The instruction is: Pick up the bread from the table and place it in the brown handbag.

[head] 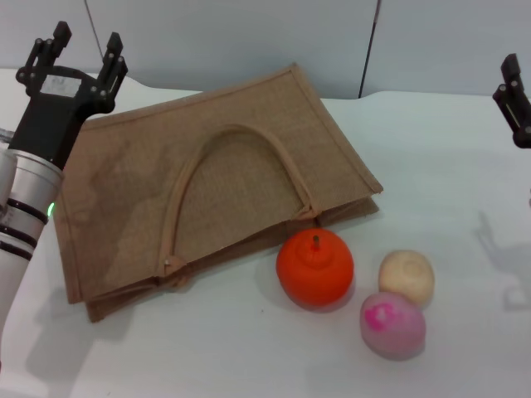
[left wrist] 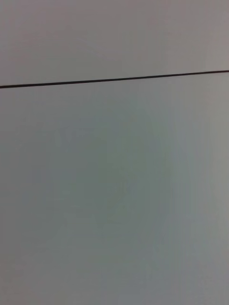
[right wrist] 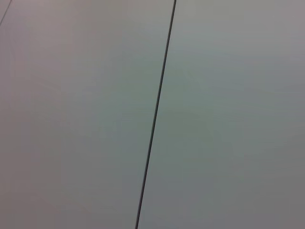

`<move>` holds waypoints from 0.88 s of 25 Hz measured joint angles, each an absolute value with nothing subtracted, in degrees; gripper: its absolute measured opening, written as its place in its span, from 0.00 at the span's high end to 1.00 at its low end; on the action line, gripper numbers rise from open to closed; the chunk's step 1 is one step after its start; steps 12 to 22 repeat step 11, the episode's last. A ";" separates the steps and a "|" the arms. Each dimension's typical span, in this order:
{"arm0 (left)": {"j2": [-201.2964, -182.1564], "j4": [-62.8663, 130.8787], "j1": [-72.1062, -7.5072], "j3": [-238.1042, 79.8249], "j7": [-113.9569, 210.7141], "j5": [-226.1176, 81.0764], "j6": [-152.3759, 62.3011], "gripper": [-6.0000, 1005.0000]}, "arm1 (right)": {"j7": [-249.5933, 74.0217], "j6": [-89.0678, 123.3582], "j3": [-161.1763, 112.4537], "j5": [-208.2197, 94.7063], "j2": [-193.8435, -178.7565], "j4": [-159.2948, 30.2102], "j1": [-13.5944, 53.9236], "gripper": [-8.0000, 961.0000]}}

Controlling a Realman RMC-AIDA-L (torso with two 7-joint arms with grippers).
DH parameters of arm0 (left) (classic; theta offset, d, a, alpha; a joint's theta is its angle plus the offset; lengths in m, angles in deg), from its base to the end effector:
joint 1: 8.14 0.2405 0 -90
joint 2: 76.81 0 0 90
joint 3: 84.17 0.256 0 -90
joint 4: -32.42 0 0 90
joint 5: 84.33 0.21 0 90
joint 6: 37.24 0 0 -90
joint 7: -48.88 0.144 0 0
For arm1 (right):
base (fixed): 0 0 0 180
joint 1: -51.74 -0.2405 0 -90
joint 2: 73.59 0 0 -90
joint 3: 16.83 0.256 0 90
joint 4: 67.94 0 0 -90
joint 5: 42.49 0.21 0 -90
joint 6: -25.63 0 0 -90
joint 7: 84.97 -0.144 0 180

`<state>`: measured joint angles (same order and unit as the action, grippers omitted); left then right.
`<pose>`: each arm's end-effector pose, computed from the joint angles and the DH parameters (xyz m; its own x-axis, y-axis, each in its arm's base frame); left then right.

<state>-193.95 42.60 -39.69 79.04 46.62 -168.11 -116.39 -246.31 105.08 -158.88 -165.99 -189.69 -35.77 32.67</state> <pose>-0.2846 0.3520 0.0061 0.7038 -0.2824 0.6518 0.6314 -0.1717 -0.7562 0.2500 0.3099 -0.0126 0.7330 0.4030 -0.5480 -0.5431 -0.1385 -0.8282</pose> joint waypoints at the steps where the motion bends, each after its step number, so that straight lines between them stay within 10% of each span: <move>1: -193.96 42.61 -39.70 79.04 46.63 -168.12 -116.41 0.32 | -246.32 105.08 -158.89 -165.98 -189.69 -35.79 32.67 0.07; 22: -193.97 42.68 -39.90 79.39 46.71 -168.13 -116.75 0.32 | -246.34 105.01 -158.86 -165.97 -189.69 -35.96 32.63 0.07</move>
